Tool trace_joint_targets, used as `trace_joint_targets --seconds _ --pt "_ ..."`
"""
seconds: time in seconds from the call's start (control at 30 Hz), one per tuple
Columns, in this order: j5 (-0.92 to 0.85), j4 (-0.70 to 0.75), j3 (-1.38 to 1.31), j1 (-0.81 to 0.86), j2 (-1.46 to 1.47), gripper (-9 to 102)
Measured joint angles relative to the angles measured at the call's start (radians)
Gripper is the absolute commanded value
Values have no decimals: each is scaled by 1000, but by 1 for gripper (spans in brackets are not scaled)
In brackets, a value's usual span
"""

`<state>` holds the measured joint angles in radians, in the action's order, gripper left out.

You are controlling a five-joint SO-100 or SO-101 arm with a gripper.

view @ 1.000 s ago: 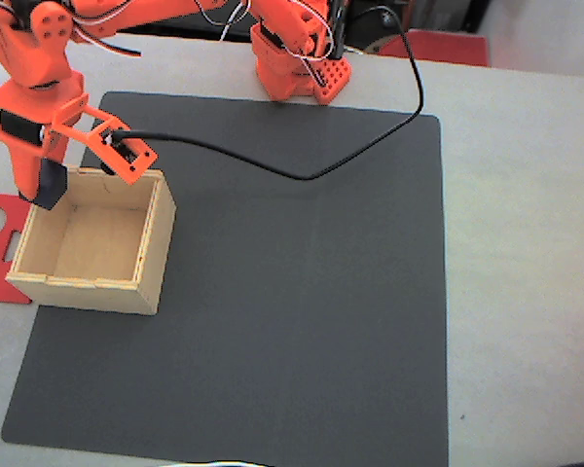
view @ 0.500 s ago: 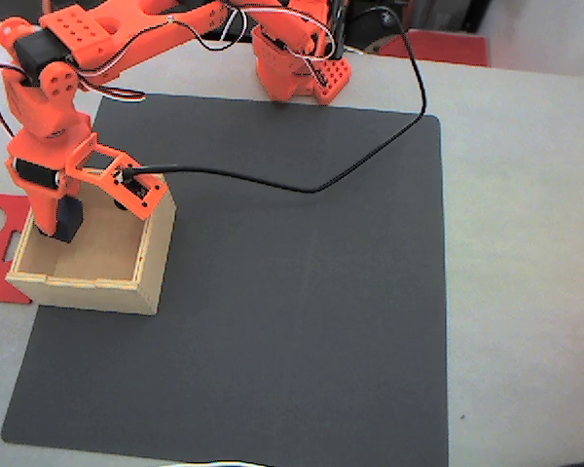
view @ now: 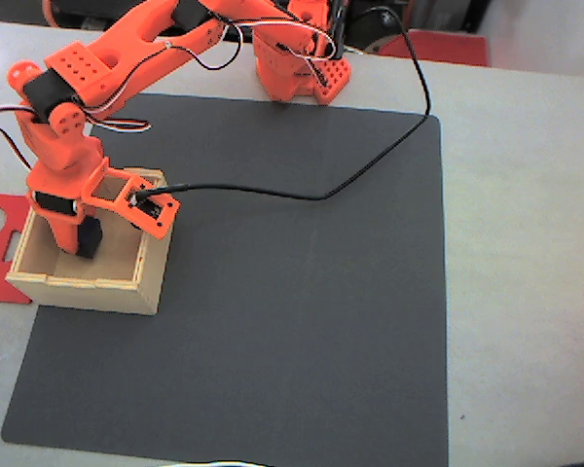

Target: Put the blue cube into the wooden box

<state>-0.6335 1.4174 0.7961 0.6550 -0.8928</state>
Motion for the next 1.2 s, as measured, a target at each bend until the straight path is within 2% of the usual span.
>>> trace_joint_targets --seconds 0.3,0.37,0.47,0.53,0.83,1.03,1.13,1.2 --pt "-18 17 0 -15 3 19" --pt "-21 28 0 -17 3 15" --pt "-21 31 0 -21 -40 0" --pt "-20 31 0 -40 -101 0" --pt "57 60 0 -169 -526 0" --pt "77 181 15 -288 -917 0" --pt "72 183 221 -416 -1161 0" --pt "83 236 350 -486 -1308 0"
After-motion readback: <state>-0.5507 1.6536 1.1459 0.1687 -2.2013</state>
